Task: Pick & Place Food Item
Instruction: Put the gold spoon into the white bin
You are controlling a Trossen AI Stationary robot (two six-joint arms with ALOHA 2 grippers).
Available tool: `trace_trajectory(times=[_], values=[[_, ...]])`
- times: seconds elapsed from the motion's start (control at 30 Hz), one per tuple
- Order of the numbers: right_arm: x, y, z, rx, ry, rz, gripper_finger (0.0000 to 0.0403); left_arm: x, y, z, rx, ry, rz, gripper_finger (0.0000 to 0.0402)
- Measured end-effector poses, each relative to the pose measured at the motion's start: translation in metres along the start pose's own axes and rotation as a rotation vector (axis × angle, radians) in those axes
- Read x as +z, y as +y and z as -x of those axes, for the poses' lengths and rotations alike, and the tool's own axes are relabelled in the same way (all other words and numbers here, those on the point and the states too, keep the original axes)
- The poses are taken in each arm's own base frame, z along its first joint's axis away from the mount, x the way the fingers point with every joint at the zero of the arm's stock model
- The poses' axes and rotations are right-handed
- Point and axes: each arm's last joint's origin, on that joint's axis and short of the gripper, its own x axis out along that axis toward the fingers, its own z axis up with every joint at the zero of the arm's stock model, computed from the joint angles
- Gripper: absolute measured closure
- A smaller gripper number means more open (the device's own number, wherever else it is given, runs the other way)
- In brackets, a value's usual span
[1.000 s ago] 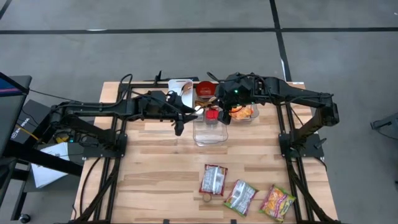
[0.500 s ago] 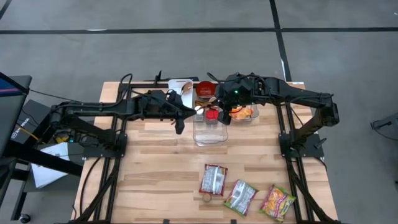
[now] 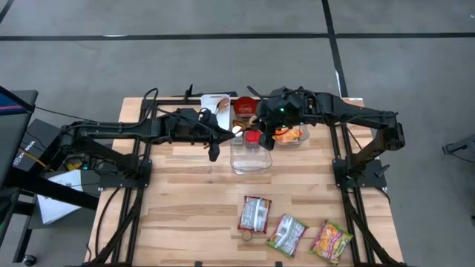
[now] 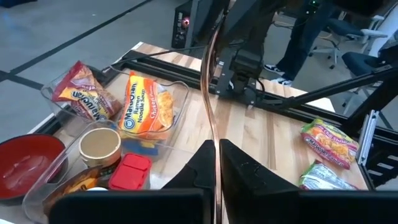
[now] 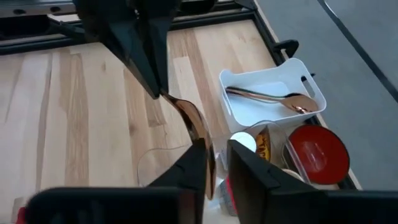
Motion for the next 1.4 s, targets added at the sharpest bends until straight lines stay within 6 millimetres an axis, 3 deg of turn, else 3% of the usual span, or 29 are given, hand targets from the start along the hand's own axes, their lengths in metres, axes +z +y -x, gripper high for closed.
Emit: trace_trajectory(times=[0.27, 0.5, 0.67, 0.8, 0.93, 1.17, 1.4], values=[[0.000, -0.001, 0.002, -0.002, -0.001, -0.027, 0.0248, -0.006, 0.002, 0.000, 0.021, 0.062, -0.005, 0.0399], [-0.004, -0.009, 0.022, -0.019, -0.003, -0.089, 0.0188, -0.020, 0.010, 0.003, 0.187, 0.191, 0.042, 0.0399], [-0.008, -0.016, 0.043, -0.028, -0.019, -0.130, 0.0187, -0.030, 0.023, 0.008, 0.417, 0.252, 0.121, 0.0400], [-0.010, -0.018, 0.059, -0.027, -0.052, -0.144, 0.0194, -0.028, 0.037, 0.010, 0.603, 0.169, 0.250, 0.0400], [-0.012, -0.019, 0.074, -0.027, -0.080, -0.158, 0.0199, -0.025, 0.051, 0.006, 0.701, 0.118, 0.257, 0.0400], [-0.023, -0.022, 0.099, -0.067, -0.077, -0.199, 0.0205, -0.029, 0.092, -0.027, 0.730, 0.132, 0.223, 0.0400], [-0.035, -0.021, 0.123, -0.081, -0.080, -0.254, 0.0207, -0.055, 0.133, -0.060, 0.767, 0.266, 0.202, 0.0399]])
